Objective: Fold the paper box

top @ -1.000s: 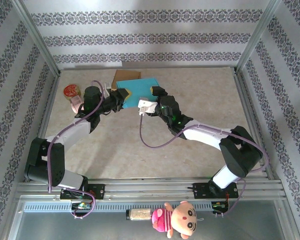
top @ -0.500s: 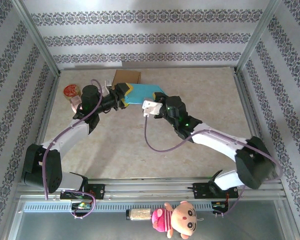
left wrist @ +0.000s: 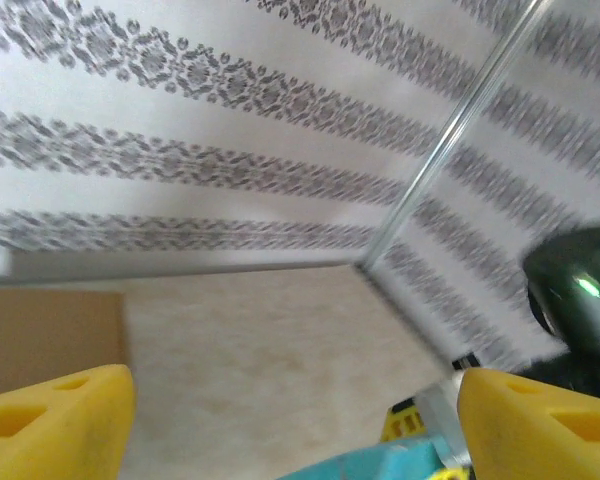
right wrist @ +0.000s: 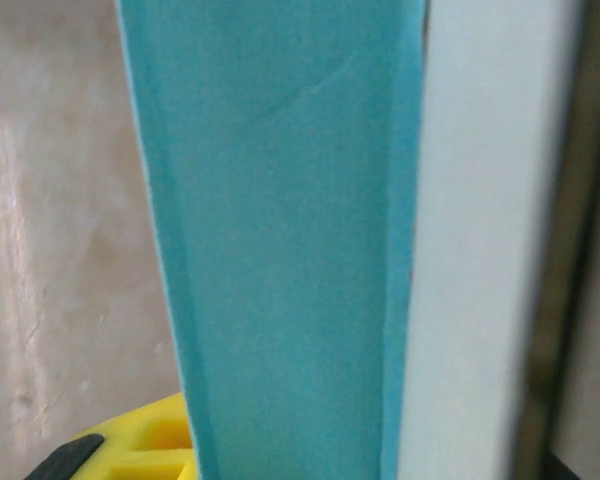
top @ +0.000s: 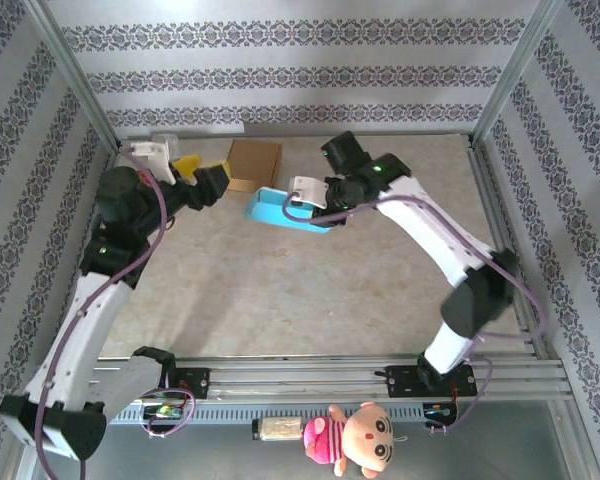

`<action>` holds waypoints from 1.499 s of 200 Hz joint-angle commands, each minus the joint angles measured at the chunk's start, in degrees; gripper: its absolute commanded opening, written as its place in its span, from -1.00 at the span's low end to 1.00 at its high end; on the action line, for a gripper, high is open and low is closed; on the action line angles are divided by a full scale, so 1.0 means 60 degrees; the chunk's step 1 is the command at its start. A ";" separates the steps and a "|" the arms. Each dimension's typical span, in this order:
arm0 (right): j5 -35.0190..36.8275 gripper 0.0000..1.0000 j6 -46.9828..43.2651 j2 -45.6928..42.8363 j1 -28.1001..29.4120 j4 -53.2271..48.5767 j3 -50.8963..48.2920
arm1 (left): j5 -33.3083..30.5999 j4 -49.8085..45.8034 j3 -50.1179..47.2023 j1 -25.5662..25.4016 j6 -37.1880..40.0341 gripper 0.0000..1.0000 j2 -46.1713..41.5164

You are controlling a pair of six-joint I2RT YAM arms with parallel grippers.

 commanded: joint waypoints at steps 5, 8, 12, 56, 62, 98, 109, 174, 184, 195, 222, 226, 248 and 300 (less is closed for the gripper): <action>0.0738 -0.49 -0.0432 0.1183 0.0150 -0.2181 0.0713 | -0.0383 -0.2449 -0.0559 0.0019 0.3503 0.67 -0.0230; 0.0807 -0.48 -0.0440 0.1283 0.0174 -0.2131 0.0728 | -0.0328 -0.2474 -0.0617 0.0031 0.3509 0.67 -0.0272; 0.0898 -0.47 -0.0435 0.1403 0.0208 -0.2045 0.0744 | -0.0223 -0.2498 -0.0697 0.0022 0.3510 0.67 -0.0344; 0.1068 -0.29 -0.0262 0.2086 0.0433 -0.1110 0.0327 | 0.0502 -0.2526 -0.1444 0.0020 0.3539 0.67 -0.0549; 0.1011 -0.22 -0.0180 0.2090 0.0455 -0.0971 0.0252 | 0.0535 -0.2539 -0.1451 0.0019 0.3544 0.67 -0.0487; 0.0723 0.04 0.0107 0.1707 0.0492 -0.0469 -0.0086 | 0.0850 -0.2140 -0.1477 0.0019 0.3349 0.67 -0.0115; 0.0656 0.06 0.0114 0.1597 0.0469 -0.0478 -0.0097 | 0.0864 -0.2016 -0.1533 0.0022 0.3196 0.67 -0.0058; 0.0295 0.44 0.0797 0.0810 0.0301 -0.0186 -0.0085 | 0.1096 -0.2386 -0.1544 0.0018 0.3200 0.68 0.0283; 0.0181 0.45 0.1256 0.0684 0.0252 -0.0186 0.0000 | 0.1204 -0.2555 -0.1440 0.0019 0.3225 0.68 0.0416; -0.0088 0.46 0.2390 0.0490 0.0098 -0.0018 0.0081 | 0.1423 -0.2792 -0.1273 0.0022 0.3183 0.67 0.0574; -0.1652 0.26 0.6569 -0.0495 -0.1057 0.0924 -0.0882 | 0.1748 -0.3691 -0.0607 0.0032 0.2612 0.58 0.1120; -0.1854 0.22 0.7064 -0.0674 -0.1215 0.1081 -0.1199 | 0.1726 -0.3856 -0.0498 0.0020 0.2496 0.56 0.1230; -0.2155 0.17 0.8600 -0.1519 -0.1612 0.1313 -0.2522 | 0.1620 -0.4494 0.0007 0.0002 0.1989 0.48 0.1779; -0.1837 0.07 0.9228 -0.2290 -0.1806 0.1561 -0.3801 | 0.2009 -0.5003 0.0805 -0.0069 0.1761 0.42 0.2869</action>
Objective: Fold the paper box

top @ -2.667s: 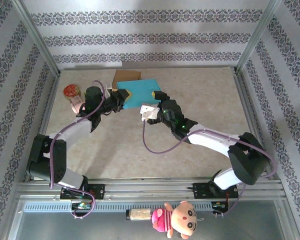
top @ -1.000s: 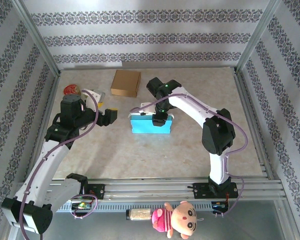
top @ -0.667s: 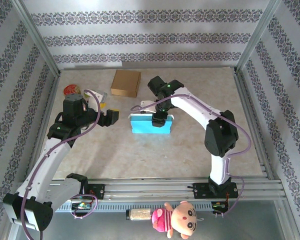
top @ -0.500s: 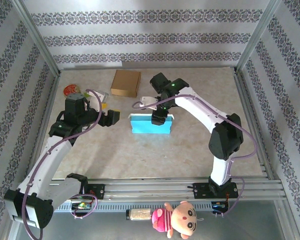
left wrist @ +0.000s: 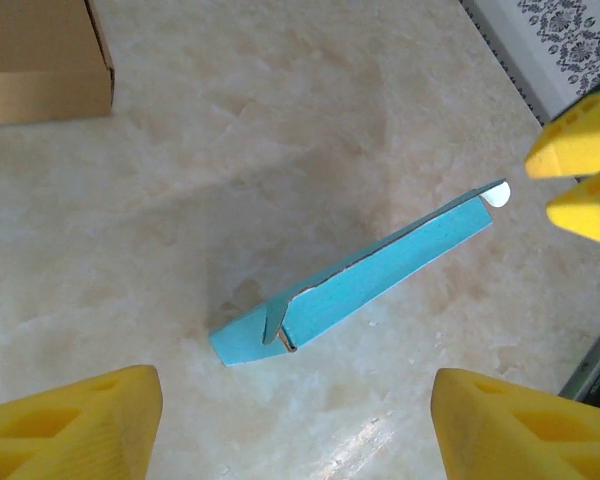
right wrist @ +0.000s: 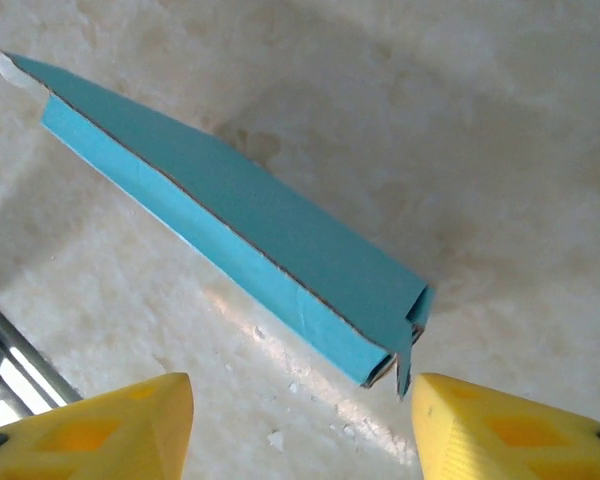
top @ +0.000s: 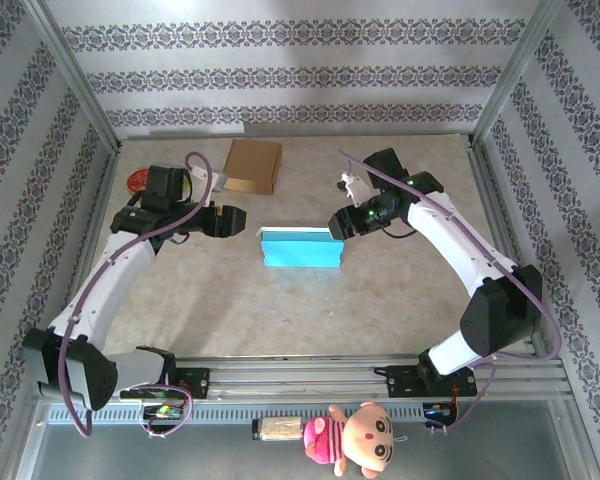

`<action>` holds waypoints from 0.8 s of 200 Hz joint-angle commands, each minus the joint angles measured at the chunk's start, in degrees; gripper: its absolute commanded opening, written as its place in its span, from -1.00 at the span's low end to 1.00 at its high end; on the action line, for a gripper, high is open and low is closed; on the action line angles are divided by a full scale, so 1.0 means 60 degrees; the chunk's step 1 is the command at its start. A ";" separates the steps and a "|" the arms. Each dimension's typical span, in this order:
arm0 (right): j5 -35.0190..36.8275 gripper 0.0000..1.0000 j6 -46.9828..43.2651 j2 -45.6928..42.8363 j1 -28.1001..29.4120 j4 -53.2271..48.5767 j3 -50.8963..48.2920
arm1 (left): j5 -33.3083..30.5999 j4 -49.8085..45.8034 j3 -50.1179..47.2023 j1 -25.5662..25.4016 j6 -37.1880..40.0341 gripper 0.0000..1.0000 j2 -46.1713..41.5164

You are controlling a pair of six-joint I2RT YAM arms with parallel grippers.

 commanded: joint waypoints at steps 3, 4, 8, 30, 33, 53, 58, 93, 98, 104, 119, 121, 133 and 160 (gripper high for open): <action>-0.0117 0.06 0.0826 -0.0179 0.0070 0.0316 -0.0342 | 0.0237 -0.0562 0.0199 -0.0077 -0.0316 0.42 0.0097; -0.0107 0.06 0.0829 -0.0172 0.0071 0.0325 -0.0350 | 0.0236 -0.0552 0.0197 -0.0072 -0.0317 0.42 0.0089; -0.0049 0.03 0.0818 -0.0166 0.0083 0.0341 -0.0370 | 0.0235 -0.0500 0.0142 -0.0080 -0.0333 0.42 0.0063; 0.0316 -0.05 0.0676 -0.0131 0.0076 0.0580 -0.0416 | 0.0204 -0.0272 -0.0125 -0.0081 -0.0292 0.43 -0.0113; 0.0412 -0.05 0.0658 -0.0134 0.0074 0.0596 -0.0416 | 0.0169 -0.0253 -0.0159 -0.0077 -0.0296 0.43 -0.0149; 0.0828 -0.11 0.0490 -0.0053 0.0076 0.0645 -0.0347 | 0.0052 -0.0248 -0.0270 -0.0078 -0.0204 0.43 -0.0255; 0.0864 -0.12 0.0436 -0.0032 0.0073 0.0633 -0.0335 | 0.0020 -0.0246 -0.0295 -0.0079 -0.0200 0.44 -0.0278; 0.0833 -0.28 0.0256 0.0079 0.0141 0.0625 -0.0443 | -0.0067 -0.0228 -0.0361 -0.0074 -0.0178 0.44 -0.0363; 0.0838 -0.28 0.0233 0.0074 0.0170 0.0634 -0.0470 | -0.0072 -0.0219 -0.0375 -0.0080 -0.0173 0.44 -0.0352; 0.0836 -0.29 0.0191 0.0086 0.0200 0.0616 -0.0500 | -0.0097 -0.0194 -0.0385 -0.0078 -0.0185 0.44 -0.0350; 0.0850 -0.33 0.0121 0.0073 0.0252 0.0571 -0.0533 | -0.0117 -0.0132 -0.0404 -0.0075 -0.0257 0.44 -0.0357; 0.0843 -0.33 0.0104 0.0070 0.0249 0.0576 -0.0544 | -0.0121 -0.0124 -0.0405 -0.0079 -0.0254 0.44 -0.0341; 0.0909 -0.35 0.0071 0.0074 0.0251 0.0584 -0.0588 | -0.0117 -0.0077 -0.0420 -0.0077 -0.0309 0.44 -0.0325; 0.1087 -0.42 -0.0049 0.0174 0.0226 0.0569 -0.0647 | -0.0092 0.0013 -0.0454 -0.0077 -0.0412 0.44 -0.0304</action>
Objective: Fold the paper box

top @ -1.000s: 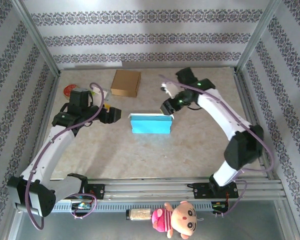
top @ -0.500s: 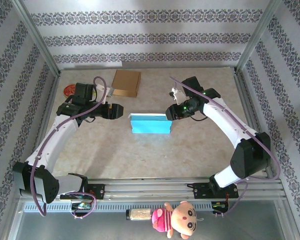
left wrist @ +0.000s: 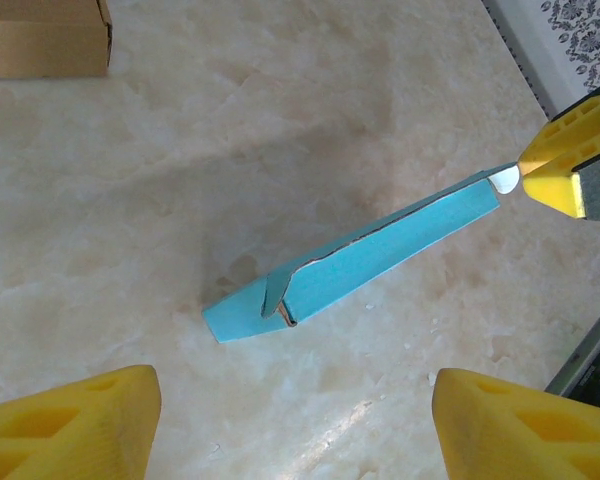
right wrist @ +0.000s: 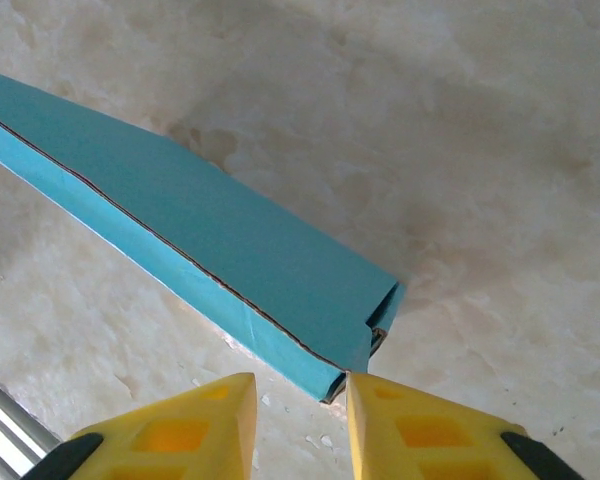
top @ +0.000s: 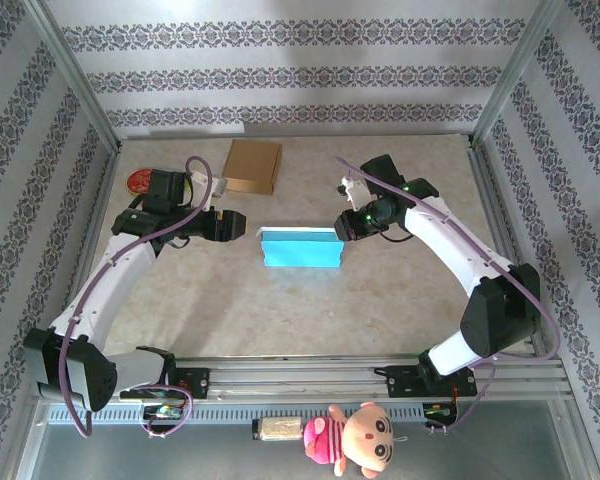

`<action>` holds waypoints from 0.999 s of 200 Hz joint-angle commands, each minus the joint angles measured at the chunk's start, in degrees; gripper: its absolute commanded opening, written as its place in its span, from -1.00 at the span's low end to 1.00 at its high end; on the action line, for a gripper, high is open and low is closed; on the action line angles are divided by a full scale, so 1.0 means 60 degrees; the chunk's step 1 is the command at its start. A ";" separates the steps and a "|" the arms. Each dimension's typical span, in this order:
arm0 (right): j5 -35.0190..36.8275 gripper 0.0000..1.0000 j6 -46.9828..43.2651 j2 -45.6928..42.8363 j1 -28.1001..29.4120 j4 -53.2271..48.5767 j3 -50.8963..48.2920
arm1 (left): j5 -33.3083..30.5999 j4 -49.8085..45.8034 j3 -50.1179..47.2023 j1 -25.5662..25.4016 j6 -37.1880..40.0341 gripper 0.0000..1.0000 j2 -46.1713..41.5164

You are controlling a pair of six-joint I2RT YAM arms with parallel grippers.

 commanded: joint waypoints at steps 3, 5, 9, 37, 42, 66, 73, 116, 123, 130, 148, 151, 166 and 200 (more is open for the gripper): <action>0.0313 -0.43 -0.0239 0.0169 0.0065 -0.0036 -0.0155 | -0.0074 0.0139 -0.0106 -0.0073 -0.0207 0.44 -0.0136; 0.0319 -0.44 -0.0240 0.0179 0.0065 -0.0038 -0.0155 | -0.0076 0.0145 -0.0106 -0.0062 -0.0208 0.44 -0.0144; 0.0321 -0.46 -0.0255 0.0190 0.0065 -0.0027 -0.0155 | -0.0091 0.0133 -0.0107 -0.0071 -0.0222 0.44 -0.0138; 0.0472 -0.50 -0.0286 0.0226 0.0076 0.0008 -0.0170 | -0.0062 0.0132 -0.0136 -0.0062 -0.0272 0.44 -0.0191; 0.0510 -0.51 -0.0305 0.0238 0.0075 0.0001 -0.0170 | -0.0053 0.0132 -0.0136 -0.0073 -0.0294 0.44 -0.0188; 0.0594 -0.55 -0.0332 0.0255 0.0066 0.0002 -0.0170 | -0.0044 0.0168 -0.0149 -0.0084 -0.0340 0.44 -0.0196; 0.0652 -0.56 -0.0357 0.0258 0.0072 0.0002 -0.0203 | -0.0040 0.0183 -0.0150 -0.0081 -0.0366 0.44 -0.0197; 0.1219 -0.46 -0.0296 0.0191 0.0095 0.0008 -0.0271 | -0.0002 0.0293 -0.0192 -0.0102 -0.0457 0.44 -0.0185; 0.1258 -0.45 -0.0297 0.0170 0.0102 0.0037 -0.0285 | -0.0003 0.0306 -0.0186 -0.0101 -0.0451 0.44 -0.0177; 0.1240 -0.44 -0.0285 0.0120 0.0098 0.0076 -0.0301 | 0.0005 0.0293 -0.0190 -0.0101 -0.0450 0.44 -0.0178; 0.1095 -0.46 -0.0238 0.0080 0.0108 0.0161 -0.0302 | -0.0016 0.0308 -0.0180 -0.0117 -0.0462 0.44 -0.0160; 0.1073 -0.47 -0.0233 0.0079 0.0106 0.0165 -0.0298 | -0.0005 0.0308 -0.0169 -0.0112 -0.0460 0.44 -0.0166; 0.1066 -0.52 -0.0232 0.0130 0.0152 0.0168 -0.0272 | -0.0016 0.0308 -0.0194 -0.0126 -0.0459 0.44 -0.0180; 0.0798 -0.70 -0.0176 0.0173 0.0225 0.0300 -0.0298 | -0.0001 0.0271 -0.0227 -0.0141 -0.0498 0.44 -0.0185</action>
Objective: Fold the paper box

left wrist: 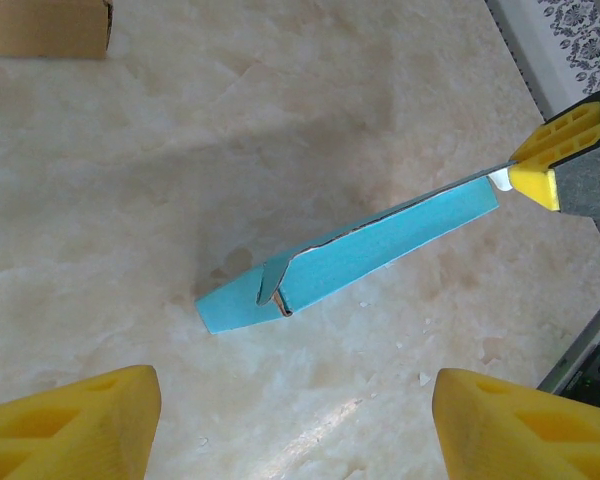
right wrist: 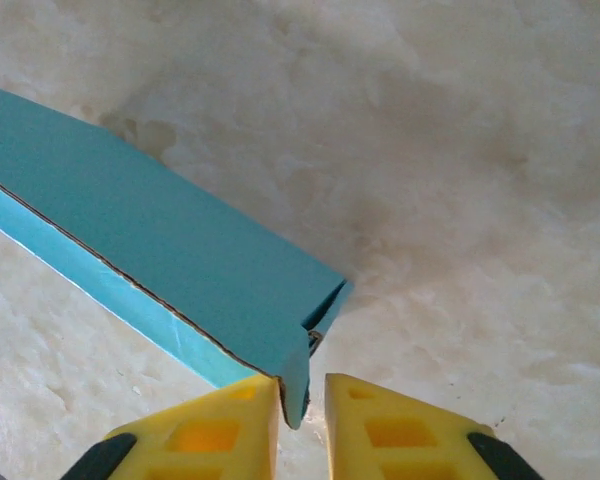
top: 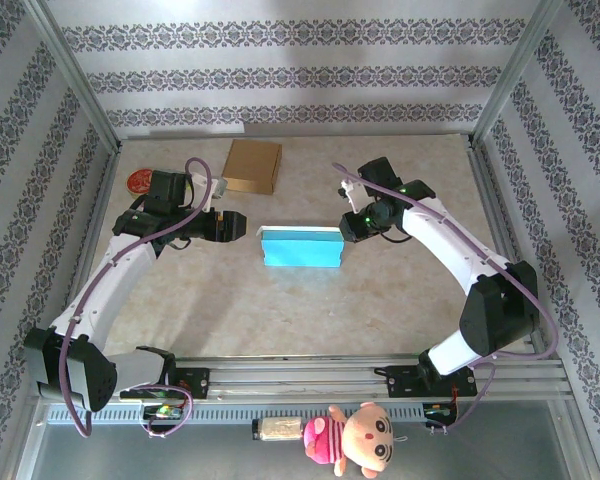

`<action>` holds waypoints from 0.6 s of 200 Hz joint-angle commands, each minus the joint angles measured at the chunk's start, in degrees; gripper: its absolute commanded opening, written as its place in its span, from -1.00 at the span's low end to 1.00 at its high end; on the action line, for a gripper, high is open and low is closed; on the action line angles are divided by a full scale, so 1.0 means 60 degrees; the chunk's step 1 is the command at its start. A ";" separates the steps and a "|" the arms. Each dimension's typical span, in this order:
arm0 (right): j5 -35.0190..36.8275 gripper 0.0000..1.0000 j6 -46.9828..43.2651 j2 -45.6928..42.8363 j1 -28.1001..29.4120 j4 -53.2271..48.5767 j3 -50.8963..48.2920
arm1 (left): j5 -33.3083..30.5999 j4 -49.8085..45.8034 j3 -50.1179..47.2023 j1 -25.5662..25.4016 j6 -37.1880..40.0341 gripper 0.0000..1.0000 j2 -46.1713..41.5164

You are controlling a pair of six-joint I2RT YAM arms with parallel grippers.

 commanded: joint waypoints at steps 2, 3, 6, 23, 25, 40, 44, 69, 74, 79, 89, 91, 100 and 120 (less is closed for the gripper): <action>-0.0177 -0.71 0.0068 0.0092 0.0121 0.0131 -0.0122 | 0.0004 0.0251 -0.0145 -0.0080 -0.0151 0.44 -0.0193; -0.0191 -0.72 0.0068 0.0095 0.0123 0.0130 -0.0119 | 0.0006 0.0250 -0.0146 -0.0078 -0.0155 0.44 -0.0187; -0.0222 -0.73 0.0087 0.0083 0.0124 0.0142 -0.0116 | 0.0026 0.0249 -0.0155 -0.0079 -0.0159 0.44 -0.0178; -0.0388 -0.77 0.0185 0.0027 0.0125 0.0282 -0.0171 | 0.0435 0.0370 -0.0259 -0.0156 -0.0105 0.43 -0.0108; -0.0408 -0.78 0.0186 0.0025 0.0132 0.0296 -0.0174 | 0.0532 0.0404 -0.0271 -0.0163 -0.0080 0.42 -0.0097; -0.0454 -0.80 0.0213 0.0064 0.0110 0.0304 -0.0164 | 0.1042 0.0770 -0.0522 -0.0265 0.0061 0.29 -0.0062; -0.0439 -0.80 0.0206 0.0079 0.0110 0.0275 -0.0160 | 0.1065 0.0881 -0.0599 -0.0280 0.0040 0.24 -0.0047; -0.0373 -0.80 0.0194 0.0074 0.0110 0.0156 -0.0160 | 0.0889 0.0991 -0.0589 -0.0291 -0.0030 0.04 0.0197; -0.0359 -0.80 0.0188 0.0056 0.0110 0.0159 -0.0174 | 0.0907 0.0906 -0.0499 -0.0297 0.0004 0.01 0.0289; -0.0359 -0.80 0.0186 0.0051 0.0110 0.0143 -0.0188 | 0.0969 0.0820 -0.0395 -0.0284 0.0038 0.00 0.0378; -0.0364 -0.79 0.0188 0.0018 0.0110 0.0147 -0.0215 | 0.1108 0.0644 -0.0260 -0.0310 0.0197 -0.02 0.0555; -0.0366 -0.79 0.0179 0.0020 0.0110 0.0156 -0.0210 | 0.1117 0.0615 -0.0220 -0.0319 0.0234 -0.04 0.0600; -0.0351 -0.79 0.0186 0.0035 0.0096 0.0155 -0.0218 | 0.1184 0.0485 -0.0139 -0.0348 0.0441 -0.07 0.0747; -0.0431 -0.77 0.0200 0.0091 0.0103 0.0133 -0.0152 | 0.1047 0.0245 0.0038 -0.0460 0.0903 -0.10 0.1150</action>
